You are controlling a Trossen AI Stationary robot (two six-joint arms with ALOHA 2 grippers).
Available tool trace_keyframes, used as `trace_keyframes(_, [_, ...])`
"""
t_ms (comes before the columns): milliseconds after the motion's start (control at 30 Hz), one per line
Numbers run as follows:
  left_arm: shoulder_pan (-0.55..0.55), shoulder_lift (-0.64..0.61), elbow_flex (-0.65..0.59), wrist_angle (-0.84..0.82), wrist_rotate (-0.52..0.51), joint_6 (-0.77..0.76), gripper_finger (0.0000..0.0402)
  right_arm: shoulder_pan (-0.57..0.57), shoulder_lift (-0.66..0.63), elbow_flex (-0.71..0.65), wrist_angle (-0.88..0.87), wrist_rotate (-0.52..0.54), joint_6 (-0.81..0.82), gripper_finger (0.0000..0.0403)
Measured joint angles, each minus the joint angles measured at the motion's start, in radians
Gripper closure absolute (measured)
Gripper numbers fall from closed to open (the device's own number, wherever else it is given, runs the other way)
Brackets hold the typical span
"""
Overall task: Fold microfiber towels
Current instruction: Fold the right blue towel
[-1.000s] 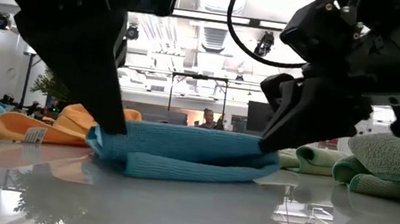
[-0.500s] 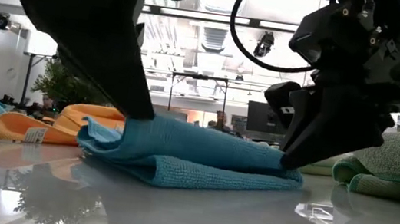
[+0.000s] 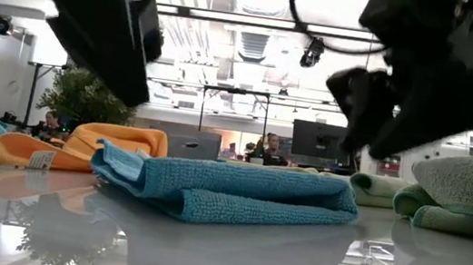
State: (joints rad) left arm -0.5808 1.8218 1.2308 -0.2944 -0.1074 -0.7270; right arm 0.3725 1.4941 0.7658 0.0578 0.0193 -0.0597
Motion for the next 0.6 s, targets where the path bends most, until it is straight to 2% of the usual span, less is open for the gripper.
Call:
trace_keyframes(133, [0.003, -0.041, 0.001, -0.071, -0.089, 0.058, 0.0252, -0.038, -0.043, 0.0, 0.067, 0.007, -0.045, 0.0269])
trace_keyframes(333, [0.01, -0.042, -0.007, -0.165, -0.341, 0.139, 0.0321, -0.118, 0.003, 0.0, 0.317, 0.01, -0.055, 0.0331])
trace_keyframes(500, [0.024, -0.038, -0.068, -0.164, -0.421, 0.128, 0.0385, -0.167, 0.129, 0.0, 0.557, 0.01, -0.034, 0.0386])
trace_keyframes(600, [0.034, -0.038, -0.11, -0.159, -0.432, 0.078, 0.0397, -0.197, 0.214, 0.0, 0.692, 0.009, 0.001, 0.0393])
